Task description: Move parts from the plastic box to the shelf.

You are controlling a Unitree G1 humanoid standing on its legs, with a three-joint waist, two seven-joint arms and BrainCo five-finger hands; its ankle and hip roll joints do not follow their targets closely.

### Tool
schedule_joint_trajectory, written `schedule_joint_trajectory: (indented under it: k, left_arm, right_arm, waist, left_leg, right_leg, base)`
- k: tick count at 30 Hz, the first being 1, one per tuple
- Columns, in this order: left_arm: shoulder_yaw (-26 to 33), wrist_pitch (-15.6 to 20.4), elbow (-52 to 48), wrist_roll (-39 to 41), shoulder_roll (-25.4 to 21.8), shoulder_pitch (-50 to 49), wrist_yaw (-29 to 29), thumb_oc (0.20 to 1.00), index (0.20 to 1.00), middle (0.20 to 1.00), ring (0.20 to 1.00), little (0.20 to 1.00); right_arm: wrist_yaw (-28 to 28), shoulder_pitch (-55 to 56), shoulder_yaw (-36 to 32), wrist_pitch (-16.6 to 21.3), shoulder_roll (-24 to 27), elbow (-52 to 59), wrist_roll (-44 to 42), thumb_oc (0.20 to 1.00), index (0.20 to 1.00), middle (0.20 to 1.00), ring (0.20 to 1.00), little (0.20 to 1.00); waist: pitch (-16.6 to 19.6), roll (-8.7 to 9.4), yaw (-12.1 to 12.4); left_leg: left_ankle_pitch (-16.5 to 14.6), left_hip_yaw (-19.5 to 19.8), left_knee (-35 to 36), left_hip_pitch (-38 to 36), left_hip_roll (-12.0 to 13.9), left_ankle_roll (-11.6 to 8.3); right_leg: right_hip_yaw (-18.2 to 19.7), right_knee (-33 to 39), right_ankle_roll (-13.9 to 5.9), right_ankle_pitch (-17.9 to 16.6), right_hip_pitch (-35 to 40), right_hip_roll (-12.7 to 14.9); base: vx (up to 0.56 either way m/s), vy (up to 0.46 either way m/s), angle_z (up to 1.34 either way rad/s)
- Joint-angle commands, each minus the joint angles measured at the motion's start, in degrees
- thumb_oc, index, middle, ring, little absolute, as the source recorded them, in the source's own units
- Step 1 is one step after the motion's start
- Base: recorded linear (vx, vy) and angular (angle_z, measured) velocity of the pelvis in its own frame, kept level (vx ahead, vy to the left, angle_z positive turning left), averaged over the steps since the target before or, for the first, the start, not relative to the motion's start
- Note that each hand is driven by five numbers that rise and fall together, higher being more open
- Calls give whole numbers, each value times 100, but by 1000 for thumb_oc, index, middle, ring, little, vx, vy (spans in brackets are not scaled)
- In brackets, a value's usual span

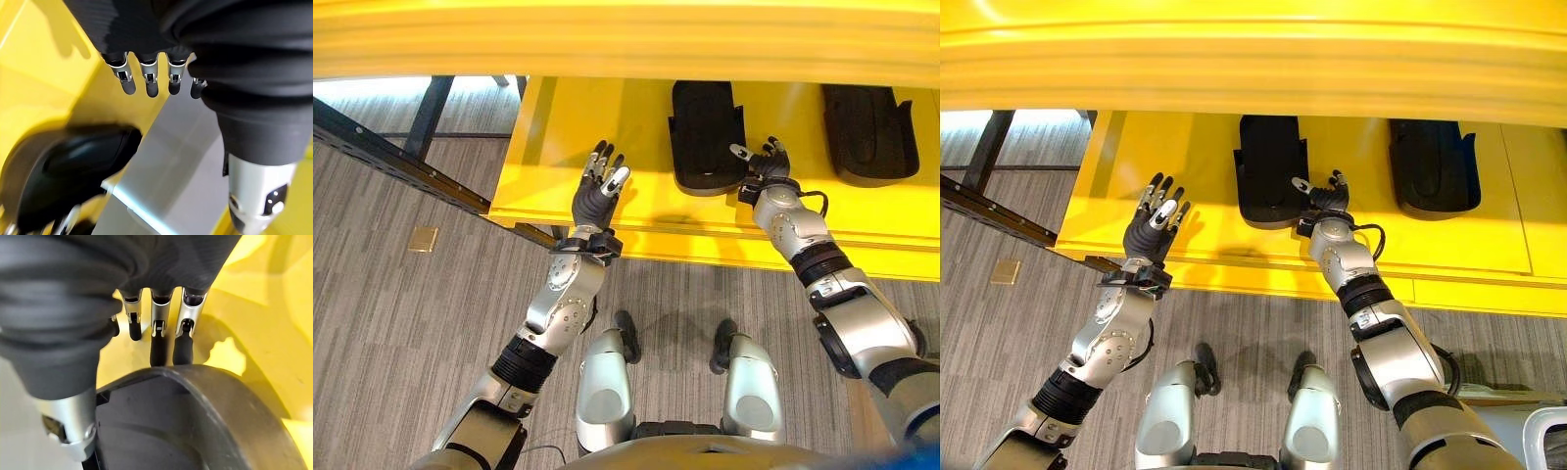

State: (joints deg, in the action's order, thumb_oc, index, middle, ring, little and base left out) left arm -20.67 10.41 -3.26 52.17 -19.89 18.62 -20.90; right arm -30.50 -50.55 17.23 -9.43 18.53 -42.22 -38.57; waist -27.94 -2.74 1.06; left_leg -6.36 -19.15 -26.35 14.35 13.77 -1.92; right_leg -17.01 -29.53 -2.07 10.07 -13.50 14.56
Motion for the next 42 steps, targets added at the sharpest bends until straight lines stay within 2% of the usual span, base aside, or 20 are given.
schedule_joint_trajectory:
  k: [1,3,8,15,30,38,42]
  left_arm:
    - [42,242,-827,-338,93,102,-197,1000,1000,1000,1000,1000]
    - [47,268,-875,-367,121,119,-222,1000,1000,1000,1000,1000]
    - [0,196,-916,-422,176,147,-179,1000,1000,1000,1000,1000]
    - [-72,161,-943,-420,144,156,-214,1000,1000,1000,1000,1000]
    - [-140,61,-937,-499,183,136,-235,1000,1000,1000,1000,1000]
    - [-179,-1,-953,-541,219,102,-237,1000,1000,1000,1000,1000]
    - [-231,19,-907,-537,220,103,-229,1000,1000,1000,1000,1000]
  right_arm:
    - [225,440,103,-112,-347,-121,-162,1000,1000,1000,1000,1000]
    - [278,537,177,-122,-400,27,-116,1000,1000,1000,1000,1000]
    - [-173,669,236,37,-478,162,-116,1000,1000,1000,1000,1000]
    - [73,850,204,22,-504,359,-186,1000,1000,1000,1000,1000]
    - [482,1090,582,-120,-705,788,39,1000,1000,1000,1000,1000]
    - [398,1238,829,-160,-868,1045,132,1000,1000,1000,1000,1000]
    - [362,1314,834,-51,-887,1052,67,1000,1000,1000,1000,1000]
  waist:
    - [-184,-8,188]
    - [-184,21,180]
    - [-184,43,153]
    - [-184,44,98]
    - [-182,71,78]
    - [-182,82,74]
    - [-181,76,61]
  left_leg:
    - [150,-222,354,-455,245,-262]
    - [131,-220,299,-420,255,-261]
    - [124,-231,281,-407,273,-255]
    - [120,-247,274,-390,271,-256]
    - [114,-243,236,-423,285,-252]
    - [110,-256,227,-448,295,-252]
    - [102,-261,213,-443,298,-245]
  right_leg:
    - [-162,-369,-232,153,124,221]
    - [-155,-423,-230,171,97,224]
    - [-134,-428,-231,161,76,219]
    - [-104,-428,-252,144,41,221]
    - [-79,-461,-258,139,53,248]
    - [-84,-457,-265,125,72,271]
    - [-74,-448,-268,115,71,278]
  base:
    - [0,0,0]
    - [6,-9,2]
    - [4,-6,3]
    - [0,0,0]
    - [0,0,0]
    - [0,0,0]
    - [0,0,0]
